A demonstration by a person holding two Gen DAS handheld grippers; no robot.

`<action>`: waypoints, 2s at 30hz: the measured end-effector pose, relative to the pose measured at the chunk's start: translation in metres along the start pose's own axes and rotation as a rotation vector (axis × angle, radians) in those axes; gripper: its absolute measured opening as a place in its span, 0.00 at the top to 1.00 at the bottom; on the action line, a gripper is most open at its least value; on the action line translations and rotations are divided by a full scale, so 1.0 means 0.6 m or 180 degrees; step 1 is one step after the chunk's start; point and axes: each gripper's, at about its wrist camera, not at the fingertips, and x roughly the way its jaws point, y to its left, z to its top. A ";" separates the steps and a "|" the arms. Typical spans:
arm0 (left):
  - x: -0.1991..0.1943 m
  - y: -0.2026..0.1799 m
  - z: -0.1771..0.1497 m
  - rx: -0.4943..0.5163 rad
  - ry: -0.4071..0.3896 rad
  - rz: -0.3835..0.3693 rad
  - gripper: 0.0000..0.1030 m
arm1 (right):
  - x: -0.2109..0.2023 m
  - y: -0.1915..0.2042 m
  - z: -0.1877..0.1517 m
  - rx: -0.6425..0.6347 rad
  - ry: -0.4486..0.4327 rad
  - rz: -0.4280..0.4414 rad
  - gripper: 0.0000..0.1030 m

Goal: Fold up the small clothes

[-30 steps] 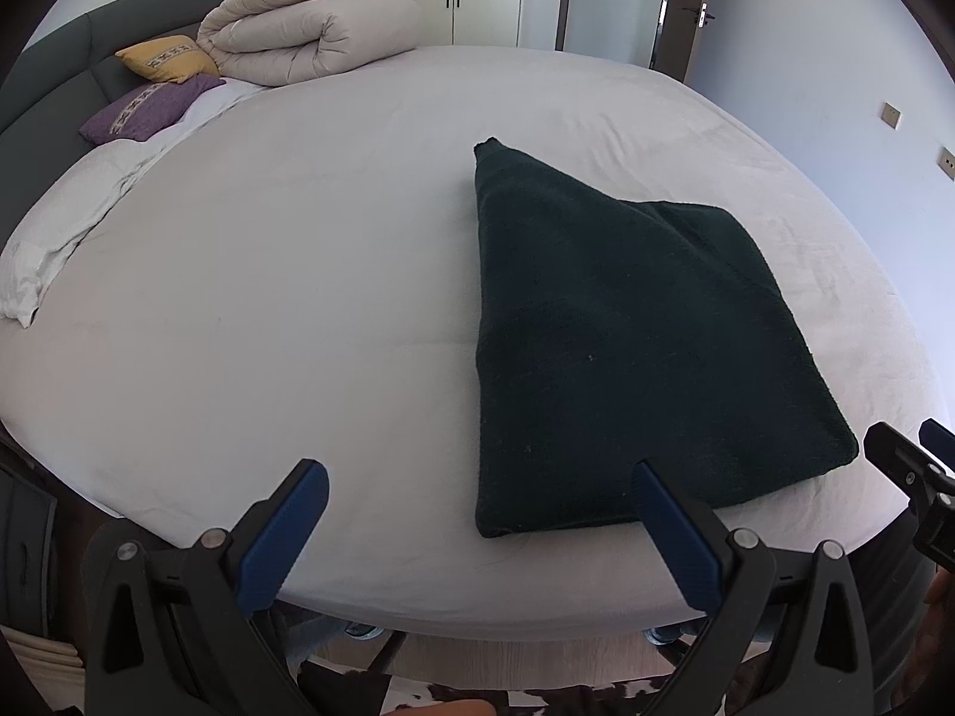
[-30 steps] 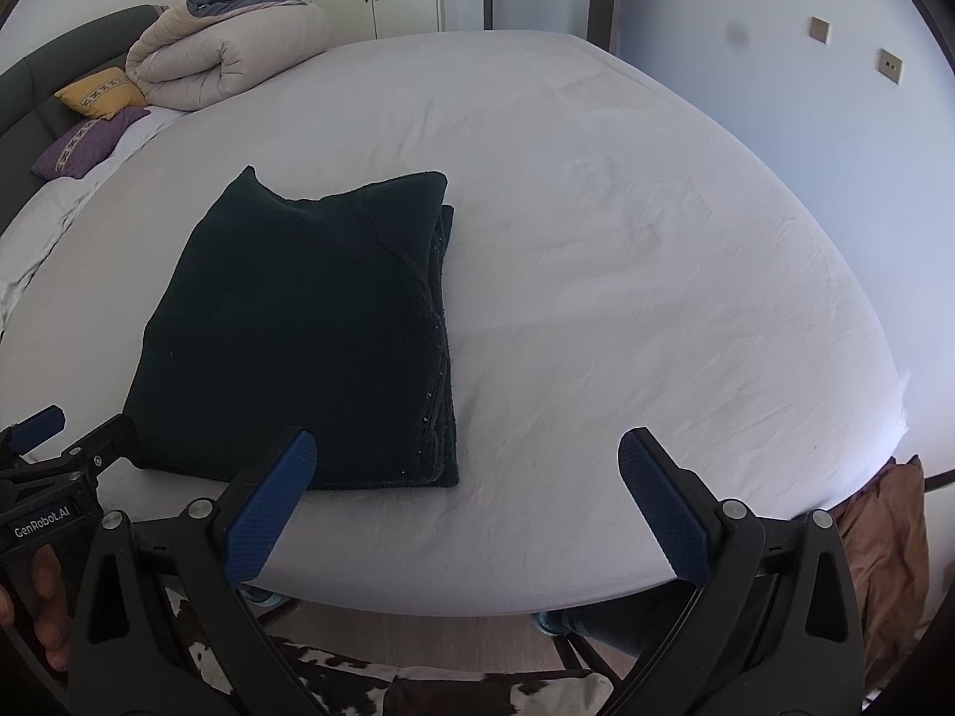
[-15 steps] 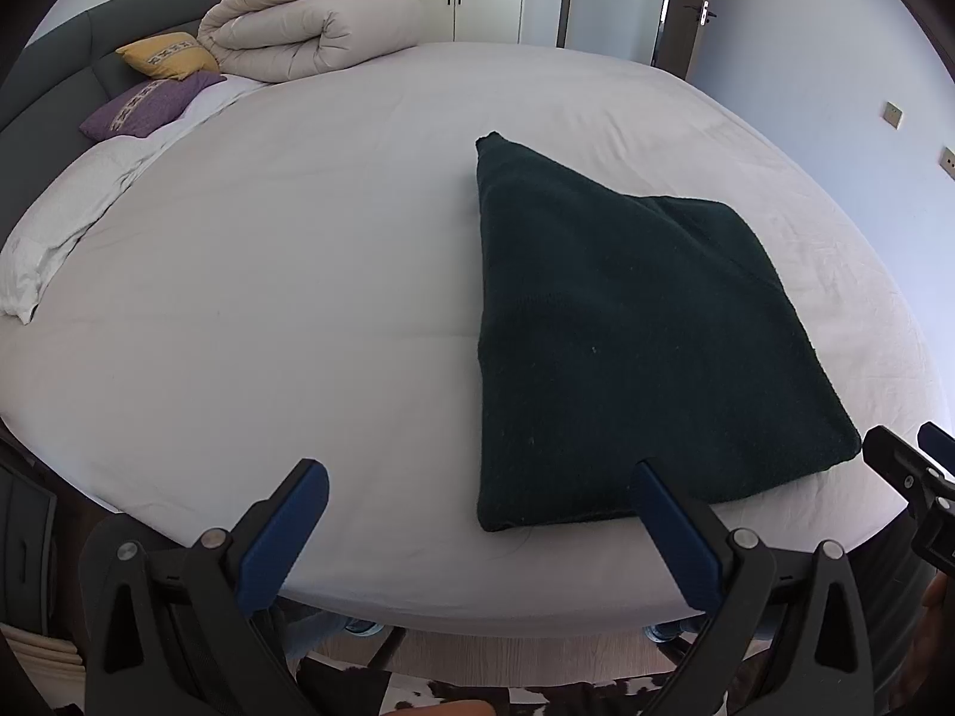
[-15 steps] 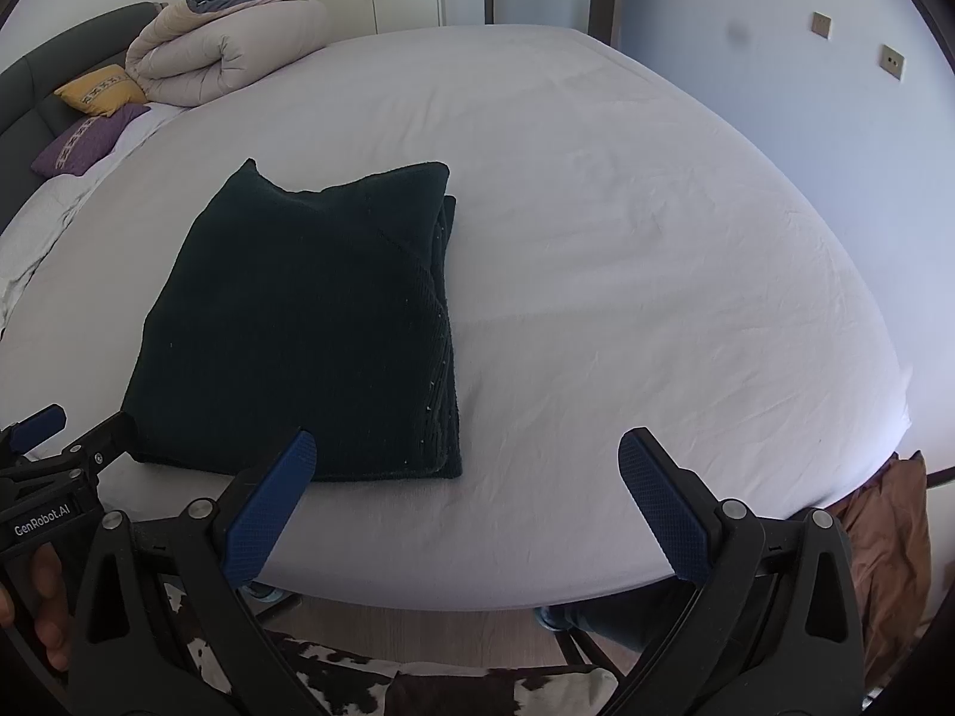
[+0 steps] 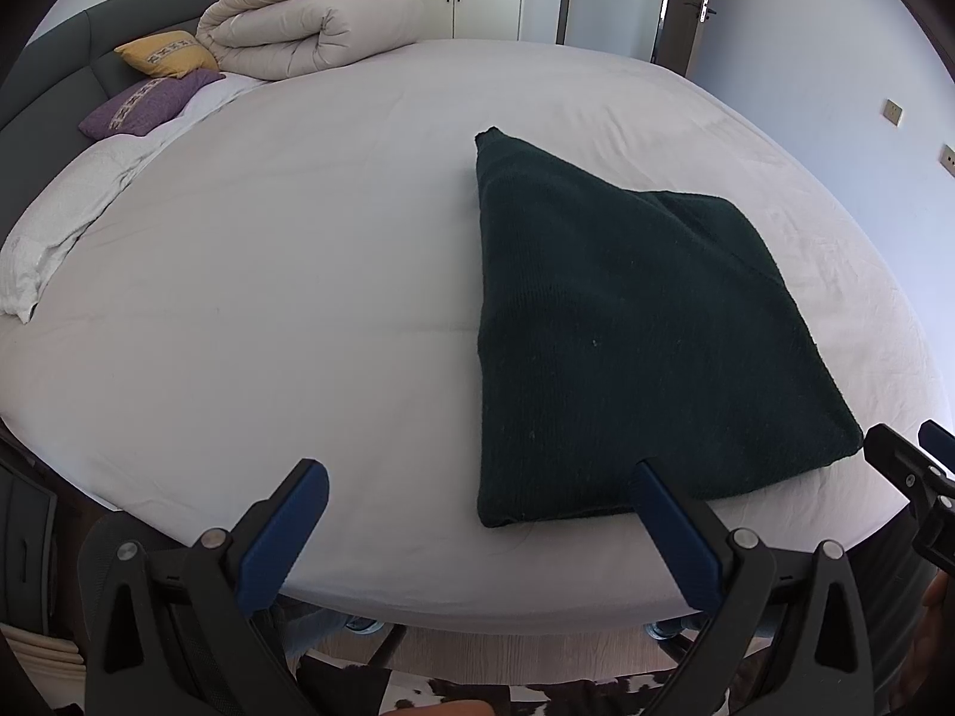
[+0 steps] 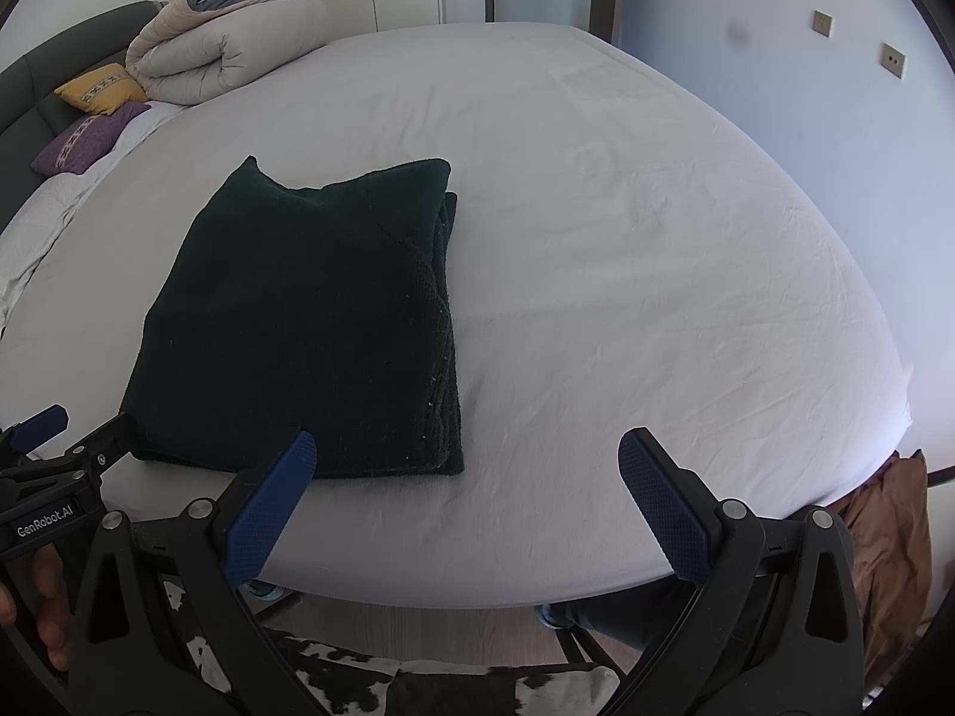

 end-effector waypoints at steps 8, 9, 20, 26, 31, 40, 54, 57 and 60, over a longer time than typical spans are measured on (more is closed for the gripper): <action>0.000 0.000 -0.001 0.0002 0.0001 -0.0001 0.00 | 0.000 0.000 0.000 0.0003 0.0002 -0.0002 0.00; 0.000 0.000 -0.001 -0.0001 0.0002 0.0000 0.00 | -0.002 0.001 -0.002 0.0007 0.0001 -0.0006 0.00; 0.001 -0.001 -0.004 -0.0001 0.0012 -0.0002 0.00 | -0.001 0.002 -0.002 0.0003 0.0001 -0.0003 0.00; 0.002 0.000 -0.004 0.0000 0.0018 -0.0005 0.00 | -0.001 0.001 -0.002 0.0005 0.0003 -0.0003 0.00; 0.002 0.000 -0.004 0.0008 0.0021 -0.0006 0.00 | -0.001 0.000 -0.001 0.0005 0.0002 0.0000 0.00; 0.002 0.001 -0.004 -0.0001 0.0020 -0.0010 0.00 | -0.001 -0.001 -0.003 0.0011 -0.0001 0.0000 0.00; 0.004 -0.001 -0.008 0.0028 0.0020 -0.0005 0.00 | 0.000 -0.001 -0.003 -0.0007 -0.0007 0.0003 0.00; 0.007 0.000 -0.010 -0.0005 0.0060 -0.0029 0.00 | -0.001 0.000 -0.004 -0.0007 -0.0009 0.0000 0.00; 0.005 0.004 -0.011 -0.0022 0.0036 -0.0012 0.00 | -0.001 -0.001 -0.004 -0.0008 -0.0012 0.0001 0.00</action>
